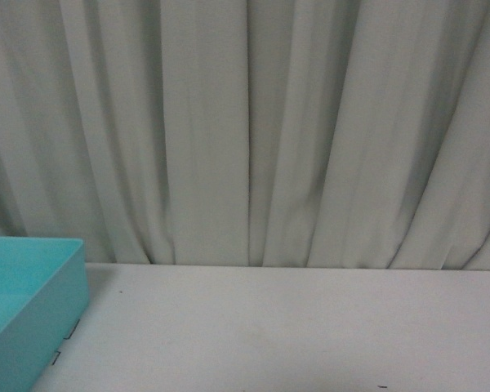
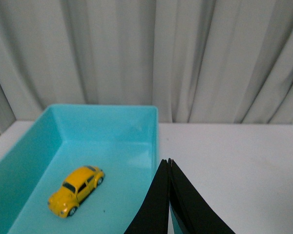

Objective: Wind up and store yellow beetle toy

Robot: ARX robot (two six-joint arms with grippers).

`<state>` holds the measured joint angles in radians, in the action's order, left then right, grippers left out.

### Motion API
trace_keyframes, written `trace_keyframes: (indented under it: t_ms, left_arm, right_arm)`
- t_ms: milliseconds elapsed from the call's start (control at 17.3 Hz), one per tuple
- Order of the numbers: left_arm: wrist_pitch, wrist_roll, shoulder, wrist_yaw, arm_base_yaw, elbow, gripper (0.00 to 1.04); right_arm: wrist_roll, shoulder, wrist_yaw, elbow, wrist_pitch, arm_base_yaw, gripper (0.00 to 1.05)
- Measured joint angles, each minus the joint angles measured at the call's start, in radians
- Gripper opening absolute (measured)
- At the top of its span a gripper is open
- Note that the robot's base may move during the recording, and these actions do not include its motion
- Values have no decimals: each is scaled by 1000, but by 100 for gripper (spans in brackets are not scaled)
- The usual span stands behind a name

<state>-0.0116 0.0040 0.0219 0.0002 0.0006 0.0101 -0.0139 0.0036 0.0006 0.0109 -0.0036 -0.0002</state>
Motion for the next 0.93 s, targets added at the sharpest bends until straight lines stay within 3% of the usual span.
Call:
trace_keyframes:
  t_ms: [232, 347, 405, 463, 521, 926]
  left_arm:
    - [10, 0, -16, -1, 0, 0, 2]
    - [9, -1, -16, -1, 0, 0, 15]
    - [8, -1, -16, -1, 0, 0, 42]
    - [8, -1, -16, -1, 0, 0, 76]
    - [8, 0, -16, -1, 0, 0, 98]
    - [8, -1, -16, -1, 0, 0, 98]
  right_arm:
    - [0, 0, 0, 0, 0, 0, 98]
    - [0, 0, 0, 0, 0, 0, 98]
    - [0, 0, 0, 0, 0, 0, 98]
    - [0, 0, 0, 0, 0, 0, 98]
    - [0, 0, 0, 0, 0, 0, 98]
    - [0, 0, 0, 0, -2, 0, 98]
